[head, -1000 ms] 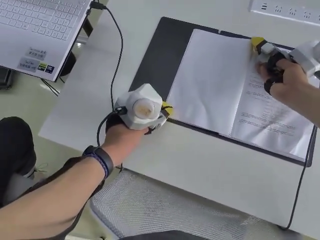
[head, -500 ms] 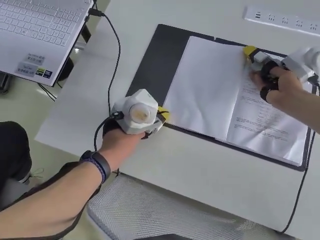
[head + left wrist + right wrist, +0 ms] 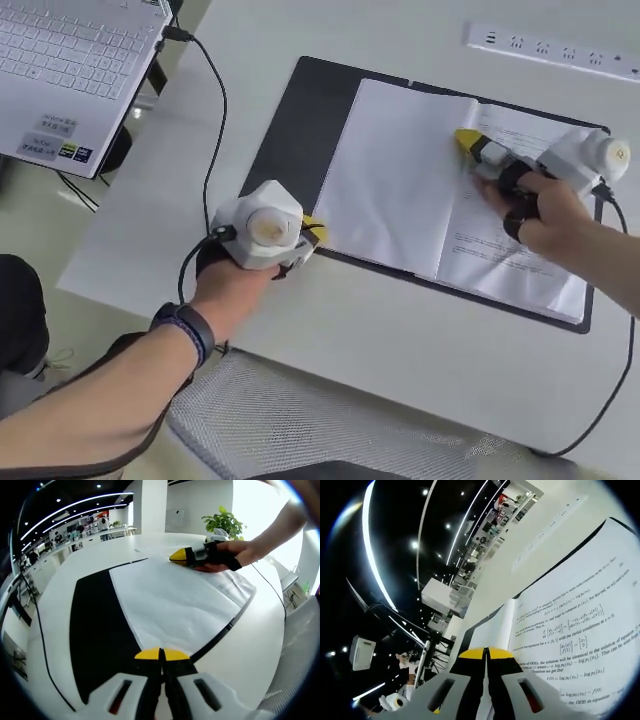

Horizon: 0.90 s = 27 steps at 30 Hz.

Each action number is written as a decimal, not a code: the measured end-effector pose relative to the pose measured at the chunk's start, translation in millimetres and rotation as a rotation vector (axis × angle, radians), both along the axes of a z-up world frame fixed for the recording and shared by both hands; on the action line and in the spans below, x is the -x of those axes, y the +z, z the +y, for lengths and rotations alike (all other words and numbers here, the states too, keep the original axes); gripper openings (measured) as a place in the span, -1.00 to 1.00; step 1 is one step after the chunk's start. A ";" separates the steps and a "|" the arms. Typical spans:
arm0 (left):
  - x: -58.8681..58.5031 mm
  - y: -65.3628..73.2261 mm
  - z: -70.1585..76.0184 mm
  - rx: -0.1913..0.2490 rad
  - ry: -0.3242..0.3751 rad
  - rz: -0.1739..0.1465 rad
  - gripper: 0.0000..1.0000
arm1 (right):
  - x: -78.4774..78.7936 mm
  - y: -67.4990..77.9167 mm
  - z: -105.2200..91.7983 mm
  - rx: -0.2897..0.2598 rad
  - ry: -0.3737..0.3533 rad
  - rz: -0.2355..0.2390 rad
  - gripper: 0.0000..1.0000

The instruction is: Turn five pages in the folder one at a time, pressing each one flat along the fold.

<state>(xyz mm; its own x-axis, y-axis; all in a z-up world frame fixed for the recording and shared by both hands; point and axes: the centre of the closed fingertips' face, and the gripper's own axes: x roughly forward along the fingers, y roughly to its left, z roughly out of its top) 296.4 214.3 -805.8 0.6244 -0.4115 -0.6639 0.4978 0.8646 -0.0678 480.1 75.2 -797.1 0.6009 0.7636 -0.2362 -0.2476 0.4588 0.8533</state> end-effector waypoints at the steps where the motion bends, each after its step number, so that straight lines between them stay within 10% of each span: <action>1: 0.1 0.0 0.0 0.001 -0.001 0.001 -1.00 | 2.4 -0.3 0.0 0.000 0.004 -0.003 -1.00; 27: 2.3 2.4 -0.8 0.010 0.002 0.008 -1.00 | 76.3 4.2 6.1 -0.011 0.097 -0.004 -1.00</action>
<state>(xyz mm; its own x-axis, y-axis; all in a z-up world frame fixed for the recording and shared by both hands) 294.0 213.4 -803.4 0.6203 -0.4165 -0.6646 0.4951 0.8651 -0.0801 403.8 81.3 -792.9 0.5251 0.8207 -0.2250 -0.2938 0.4230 0.8572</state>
